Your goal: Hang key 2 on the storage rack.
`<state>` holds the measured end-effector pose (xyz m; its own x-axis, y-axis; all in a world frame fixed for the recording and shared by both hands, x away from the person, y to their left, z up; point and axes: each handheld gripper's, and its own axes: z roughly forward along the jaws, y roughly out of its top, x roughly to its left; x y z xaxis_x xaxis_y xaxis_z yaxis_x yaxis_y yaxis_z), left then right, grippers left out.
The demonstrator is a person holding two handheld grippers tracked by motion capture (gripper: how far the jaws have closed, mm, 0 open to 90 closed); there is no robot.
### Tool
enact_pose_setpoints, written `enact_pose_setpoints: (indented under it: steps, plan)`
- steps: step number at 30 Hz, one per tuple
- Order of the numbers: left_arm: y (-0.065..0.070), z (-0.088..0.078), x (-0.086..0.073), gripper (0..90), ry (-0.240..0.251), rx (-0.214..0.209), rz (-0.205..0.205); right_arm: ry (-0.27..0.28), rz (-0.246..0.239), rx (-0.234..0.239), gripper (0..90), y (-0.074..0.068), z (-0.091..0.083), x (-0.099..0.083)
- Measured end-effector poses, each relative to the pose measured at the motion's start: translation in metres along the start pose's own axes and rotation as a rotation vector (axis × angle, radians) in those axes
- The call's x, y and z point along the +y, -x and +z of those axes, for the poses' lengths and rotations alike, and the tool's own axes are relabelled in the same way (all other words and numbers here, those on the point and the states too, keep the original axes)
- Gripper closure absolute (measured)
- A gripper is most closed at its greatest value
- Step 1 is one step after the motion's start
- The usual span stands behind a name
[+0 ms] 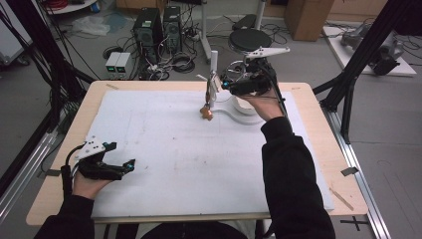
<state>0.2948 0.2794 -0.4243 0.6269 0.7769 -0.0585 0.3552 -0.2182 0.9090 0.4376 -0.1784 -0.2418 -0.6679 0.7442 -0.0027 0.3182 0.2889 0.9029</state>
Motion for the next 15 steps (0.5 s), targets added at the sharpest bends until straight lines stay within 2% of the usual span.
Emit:
enact_pose_setpoints:
  steps: [9,15]
  plan:
    - [0.000,0.000,0.000,1.7,-0.002,0.001,0.000,-0.016,0.011,-0.007,0.6,0.005,-0.014,-0.038]
    - [0.000,0.000,0.000,1.7,-0.003,-0.002,0.001,-0.008,0.037,-0.017,0.6,0.010,-0.026,-0.065]
